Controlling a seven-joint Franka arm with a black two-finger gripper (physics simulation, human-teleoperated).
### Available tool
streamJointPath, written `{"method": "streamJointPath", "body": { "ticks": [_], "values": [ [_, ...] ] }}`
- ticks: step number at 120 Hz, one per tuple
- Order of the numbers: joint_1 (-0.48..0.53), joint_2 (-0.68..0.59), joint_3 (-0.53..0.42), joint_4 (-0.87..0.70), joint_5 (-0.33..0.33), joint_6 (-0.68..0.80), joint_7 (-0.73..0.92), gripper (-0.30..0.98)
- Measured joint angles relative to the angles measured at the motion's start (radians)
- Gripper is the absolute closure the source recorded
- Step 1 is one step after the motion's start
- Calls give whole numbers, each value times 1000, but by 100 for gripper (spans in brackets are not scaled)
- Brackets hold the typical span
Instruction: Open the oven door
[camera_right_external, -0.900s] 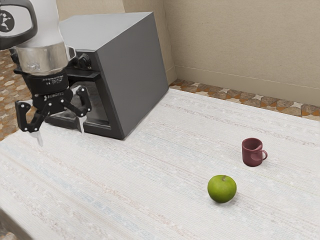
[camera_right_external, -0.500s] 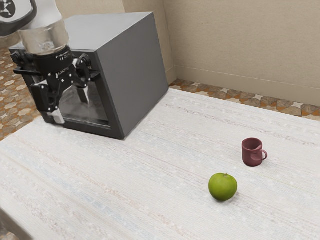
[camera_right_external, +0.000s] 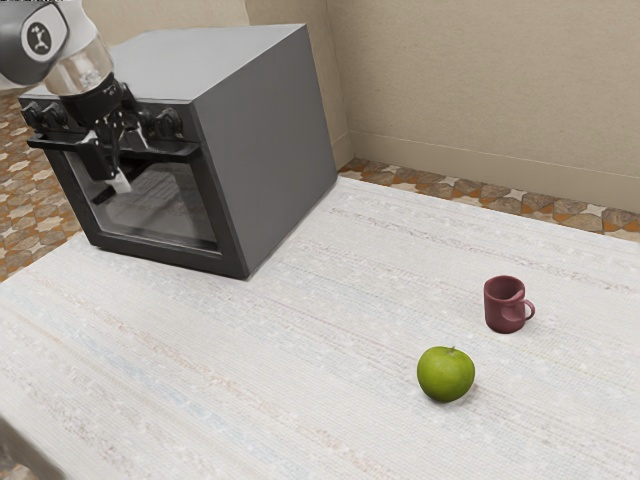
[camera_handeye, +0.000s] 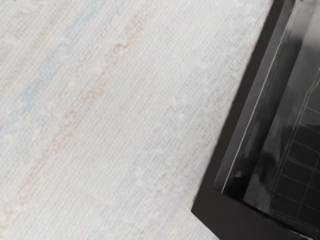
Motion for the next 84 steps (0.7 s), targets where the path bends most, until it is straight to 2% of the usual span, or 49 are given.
{"method": "streamJointPath", "body": {
  "ticks": [62, 84],
  "values": [
    [27, 10, -32, 54, -3, 104, 5, 0],
    [74, 18, -33, 55, -8, 119, 14, 0]
  ]
}}
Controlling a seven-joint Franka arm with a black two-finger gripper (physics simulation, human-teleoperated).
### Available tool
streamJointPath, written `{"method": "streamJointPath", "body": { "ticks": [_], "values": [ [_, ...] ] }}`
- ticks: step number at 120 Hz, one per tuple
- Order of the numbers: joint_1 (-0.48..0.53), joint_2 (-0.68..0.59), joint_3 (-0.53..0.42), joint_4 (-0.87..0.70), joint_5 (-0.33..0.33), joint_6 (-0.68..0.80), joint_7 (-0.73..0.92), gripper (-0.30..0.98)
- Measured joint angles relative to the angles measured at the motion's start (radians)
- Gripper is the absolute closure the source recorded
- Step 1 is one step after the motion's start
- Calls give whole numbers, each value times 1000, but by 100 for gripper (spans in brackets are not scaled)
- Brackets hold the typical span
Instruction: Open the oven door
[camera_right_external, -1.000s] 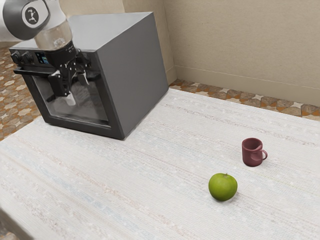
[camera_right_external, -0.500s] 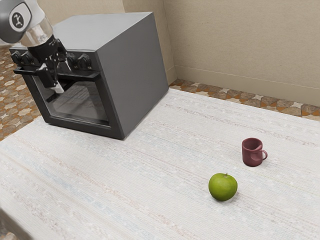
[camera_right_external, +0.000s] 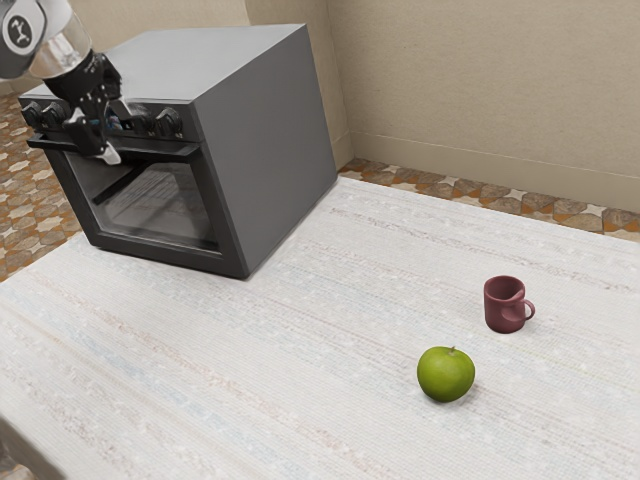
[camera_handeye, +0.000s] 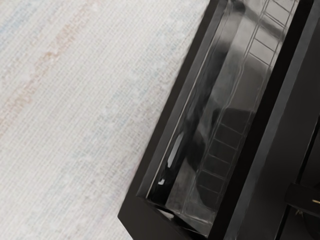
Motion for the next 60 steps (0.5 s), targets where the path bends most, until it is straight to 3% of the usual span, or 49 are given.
{"method": "streamJointPath", "body": {
  "ticks": [60],
  "values": [
    [28, 30, -29, 0, -23, 53, 62, 0]
  ]
}}
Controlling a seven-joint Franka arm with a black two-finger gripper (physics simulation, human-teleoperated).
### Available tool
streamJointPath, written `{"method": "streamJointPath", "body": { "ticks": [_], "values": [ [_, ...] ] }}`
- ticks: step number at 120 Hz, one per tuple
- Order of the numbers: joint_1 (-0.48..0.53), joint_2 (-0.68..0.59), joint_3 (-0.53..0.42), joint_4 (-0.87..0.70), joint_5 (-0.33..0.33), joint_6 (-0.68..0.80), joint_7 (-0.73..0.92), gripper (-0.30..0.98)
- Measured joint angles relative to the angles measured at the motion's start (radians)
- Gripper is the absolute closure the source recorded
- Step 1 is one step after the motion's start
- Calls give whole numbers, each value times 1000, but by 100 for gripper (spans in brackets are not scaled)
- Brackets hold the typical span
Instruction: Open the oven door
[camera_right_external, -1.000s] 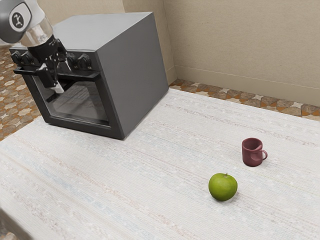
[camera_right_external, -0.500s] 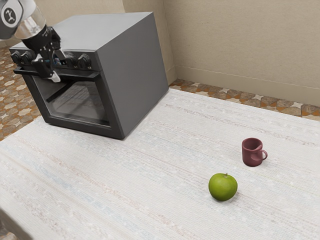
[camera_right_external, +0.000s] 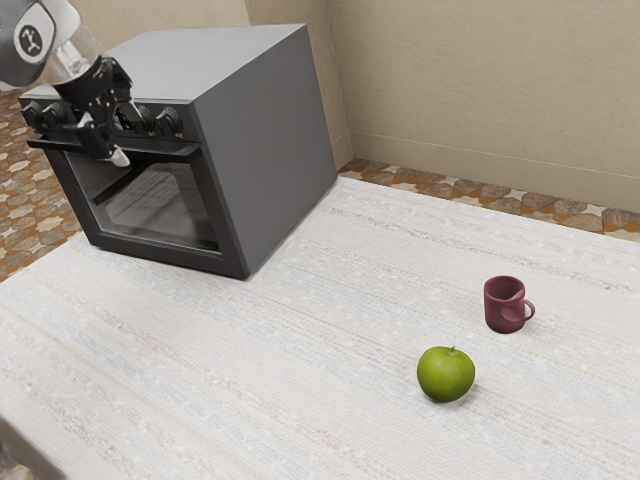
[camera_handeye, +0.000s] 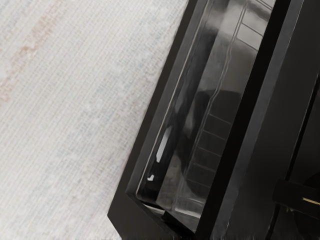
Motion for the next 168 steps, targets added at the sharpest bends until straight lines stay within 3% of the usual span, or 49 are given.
{"method": "streamJointPath", "body": {
  "ticks": [120, 138, 168],
  "values": [
    [-9, -22, 8, -185, -42, 93, 68, 0],
    [10, -90, 12, -301, -47, 122, 72, 0],
    [13, -324, 67, -578, -50, 203, 75, 0]
  ]
}}
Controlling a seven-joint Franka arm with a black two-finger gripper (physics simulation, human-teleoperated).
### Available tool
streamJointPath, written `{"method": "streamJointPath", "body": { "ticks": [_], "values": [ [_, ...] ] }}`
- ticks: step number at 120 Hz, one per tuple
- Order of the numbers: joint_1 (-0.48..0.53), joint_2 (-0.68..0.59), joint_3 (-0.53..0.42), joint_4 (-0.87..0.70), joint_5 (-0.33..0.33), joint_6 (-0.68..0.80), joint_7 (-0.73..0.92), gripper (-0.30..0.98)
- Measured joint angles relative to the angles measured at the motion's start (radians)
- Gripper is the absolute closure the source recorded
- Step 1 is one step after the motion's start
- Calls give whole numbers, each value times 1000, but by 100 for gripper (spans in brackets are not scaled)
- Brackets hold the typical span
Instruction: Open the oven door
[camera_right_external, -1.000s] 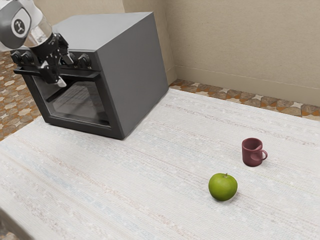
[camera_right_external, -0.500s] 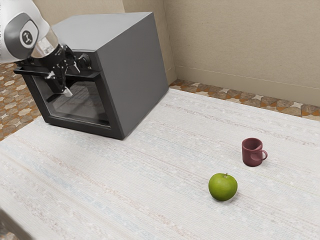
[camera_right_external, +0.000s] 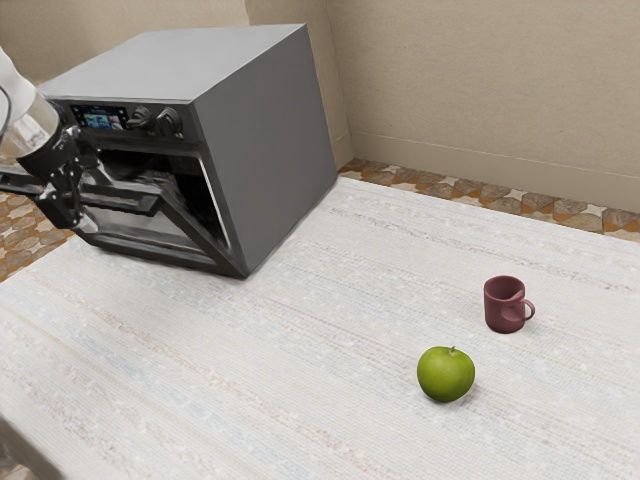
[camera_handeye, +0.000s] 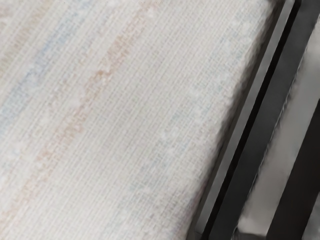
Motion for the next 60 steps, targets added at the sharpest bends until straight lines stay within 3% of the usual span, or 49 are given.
{"method": "streamJointPath", "body": {
  "ticks": [22, 28, 39, 49, 60],
  "values": [
    [-21, -249, 105, -201, 11, 32, -1, 0],
    [-119, -282, 102, -167, 28, 10, -27, 0],
    [-392, -294, 48, 7, 45, -119, -137, 0],
    [-495, -256, -76, 94, 52, -231, -235, 0],
    [-581, -190, -115, 100, 57, -299, -315, 0]
  ]
}}
